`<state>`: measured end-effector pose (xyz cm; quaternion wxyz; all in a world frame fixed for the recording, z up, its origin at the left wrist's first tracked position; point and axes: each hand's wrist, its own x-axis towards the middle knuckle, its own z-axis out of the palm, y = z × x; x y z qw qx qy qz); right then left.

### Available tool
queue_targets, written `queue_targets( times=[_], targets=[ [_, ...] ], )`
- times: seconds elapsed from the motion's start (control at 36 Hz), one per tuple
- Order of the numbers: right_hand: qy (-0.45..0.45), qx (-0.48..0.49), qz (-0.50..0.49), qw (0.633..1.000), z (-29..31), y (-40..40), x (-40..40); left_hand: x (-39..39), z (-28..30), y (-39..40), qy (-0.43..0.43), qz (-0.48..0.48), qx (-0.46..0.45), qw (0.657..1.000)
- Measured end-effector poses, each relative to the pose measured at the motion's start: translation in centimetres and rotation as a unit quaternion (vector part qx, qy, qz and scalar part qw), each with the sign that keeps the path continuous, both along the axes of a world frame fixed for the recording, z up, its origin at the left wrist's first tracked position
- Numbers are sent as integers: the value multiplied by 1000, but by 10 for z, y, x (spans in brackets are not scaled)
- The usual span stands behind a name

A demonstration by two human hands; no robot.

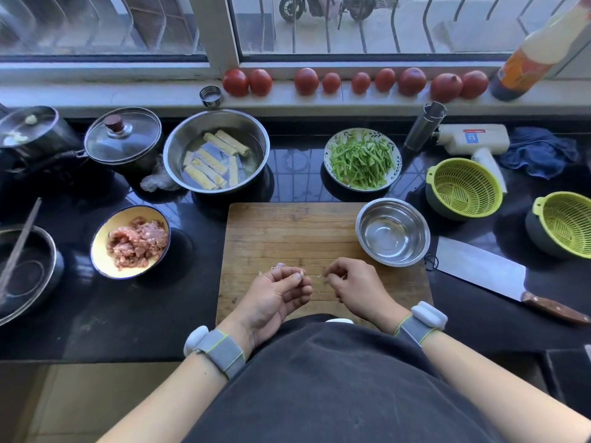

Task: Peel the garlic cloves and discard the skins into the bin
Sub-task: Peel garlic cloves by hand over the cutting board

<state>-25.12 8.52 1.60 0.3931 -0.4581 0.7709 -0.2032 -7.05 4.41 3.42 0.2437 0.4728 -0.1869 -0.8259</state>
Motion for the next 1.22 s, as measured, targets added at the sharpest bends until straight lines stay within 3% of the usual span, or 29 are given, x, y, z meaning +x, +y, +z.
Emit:
queue_targets(
  times=[0.17, 0.44, 0.69, 0.97, 1.22],
  targets=[
    [-34, -69, 48, 996, 18, -3, 13, -4, -1, 1, -39, 1, -47, 998],
    [27, -150, 102, 983, 17, -4, 15, -6, 4, 2, -77, -17, -99, 992],
    [10, -138, 93, 986, 17, -2, 14, -7, 4, 4, -113, -37, -145, 982],
    [-221, -13, -36, 975, 25, 1, 15, -4, 3, 6, -115, -51, -159, 979],
    [-192, -21, -33, 981, 26, 2, 14, -2, 3, 6, -71, -21, -97, 992]
  ],
)
